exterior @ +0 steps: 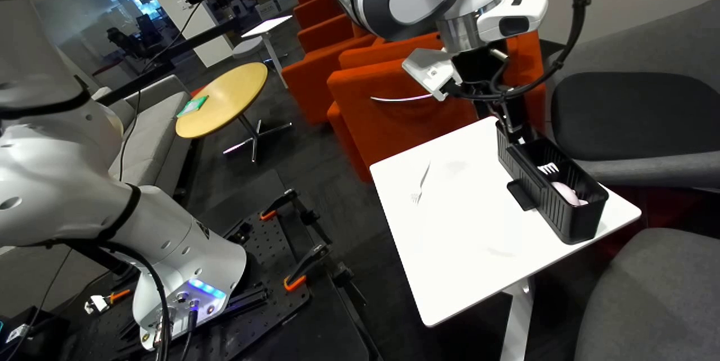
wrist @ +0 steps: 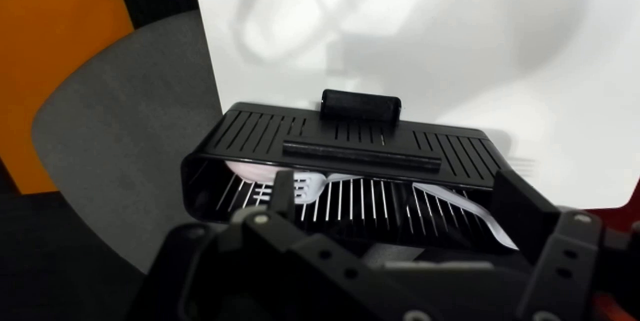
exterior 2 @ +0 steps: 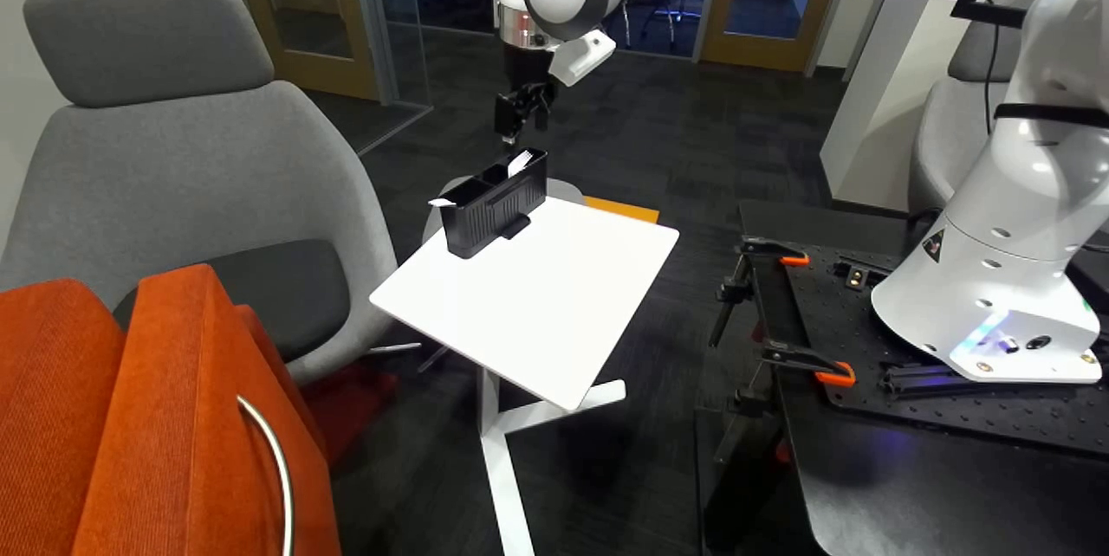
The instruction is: Move the cutlery holder forwards
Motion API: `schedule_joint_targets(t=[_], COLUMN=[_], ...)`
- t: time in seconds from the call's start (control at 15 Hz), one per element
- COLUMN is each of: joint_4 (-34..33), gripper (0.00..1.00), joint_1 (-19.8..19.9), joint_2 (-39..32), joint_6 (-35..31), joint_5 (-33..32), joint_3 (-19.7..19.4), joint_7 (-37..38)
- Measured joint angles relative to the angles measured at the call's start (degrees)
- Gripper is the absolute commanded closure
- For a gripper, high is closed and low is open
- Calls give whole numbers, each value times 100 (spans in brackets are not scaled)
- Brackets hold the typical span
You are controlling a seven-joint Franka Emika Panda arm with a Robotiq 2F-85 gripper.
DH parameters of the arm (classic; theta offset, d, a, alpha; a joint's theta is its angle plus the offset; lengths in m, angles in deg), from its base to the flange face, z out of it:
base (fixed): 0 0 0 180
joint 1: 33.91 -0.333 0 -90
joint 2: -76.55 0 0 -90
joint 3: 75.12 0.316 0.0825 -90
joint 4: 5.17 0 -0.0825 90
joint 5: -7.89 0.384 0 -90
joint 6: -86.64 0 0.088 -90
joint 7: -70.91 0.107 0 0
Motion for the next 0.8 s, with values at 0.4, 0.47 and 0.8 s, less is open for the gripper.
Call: schedule_joint_targets(t=[0.4, 0.47, 0.8], joint_4=[-206, -284, -804], gripper=[0, 0, 0], joint_1=[27, 53, 282], joint_2=[-291, -385, -926], joint_6=[-335, -407, -442], joint_5=[102, 173, 580], joint_3=[16, 50, 322], joint_7=[0, -6, -235])
